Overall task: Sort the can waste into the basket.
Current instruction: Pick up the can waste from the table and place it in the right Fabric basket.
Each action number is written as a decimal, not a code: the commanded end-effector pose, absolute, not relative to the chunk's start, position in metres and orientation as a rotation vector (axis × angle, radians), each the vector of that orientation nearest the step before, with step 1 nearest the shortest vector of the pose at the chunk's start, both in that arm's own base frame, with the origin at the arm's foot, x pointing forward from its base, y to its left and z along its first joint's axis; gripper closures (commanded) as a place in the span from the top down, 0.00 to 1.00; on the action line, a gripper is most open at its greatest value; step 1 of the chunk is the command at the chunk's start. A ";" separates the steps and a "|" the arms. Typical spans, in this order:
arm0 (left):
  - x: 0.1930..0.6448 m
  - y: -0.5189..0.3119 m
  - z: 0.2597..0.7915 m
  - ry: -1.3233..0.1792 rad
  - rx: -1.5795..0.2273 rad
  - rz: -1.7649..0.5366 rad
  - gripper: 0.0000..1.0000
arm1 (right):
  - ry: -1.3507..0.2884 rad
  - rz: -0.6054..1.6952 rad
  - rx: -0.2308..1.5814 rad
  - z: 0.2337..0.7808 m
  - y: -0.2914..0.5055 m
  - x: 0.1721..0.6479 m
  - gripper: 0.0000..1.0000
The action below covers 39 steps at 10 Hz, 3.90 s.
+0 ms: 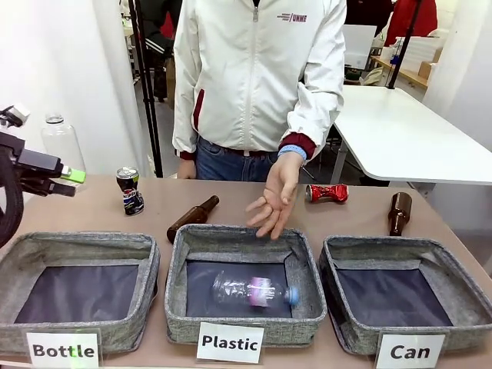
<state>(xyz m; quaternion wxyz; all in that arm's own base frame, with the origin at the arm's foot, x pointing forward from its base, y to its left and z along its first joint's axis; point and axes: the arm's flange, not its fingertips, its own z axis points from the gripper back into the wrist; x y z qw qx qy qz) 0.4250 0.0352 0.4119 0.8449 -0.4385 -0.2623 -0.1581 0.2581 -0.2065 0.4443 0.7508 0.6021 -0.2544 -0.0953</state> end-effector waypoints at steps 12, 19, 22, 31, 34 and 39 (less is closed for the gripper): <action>0.496 0.007 0.339 -0.737 -0.511 -0.667 1.00 | -0.592 -0.190 1.328 0.446 -0.208 0.262 1.00; 0.543 -0.011 0.307 -0.686 -0.440 -0.706 1.00 | -0.592 -0.190 1.328 0.446 -0.208 0.262 1.00; 0.564 -0.021 0.296 -0.700 -0.412 -0.693 1.00 | -0.592 -0.190 1.328 0.446 -0.208 0.262 1.00; 0.583 -0.027 0.281 -0.866 -0.498 -0.650 1.00 | -0.592 -0.190 1.328 0.446 -0.208 0.262 1.00; 0.582 -0.028 0.279 -0.903 -0.499 -0.664 0.43 | -0.592 -0.190 1.328 0.446 -0.208 0.262 1.00; 0.582 -0.028 0.279 -0.904 -0.507 -0.661 0.00 | -0.592 -0.190 1.328 0.446 -0.208 0.262 1.00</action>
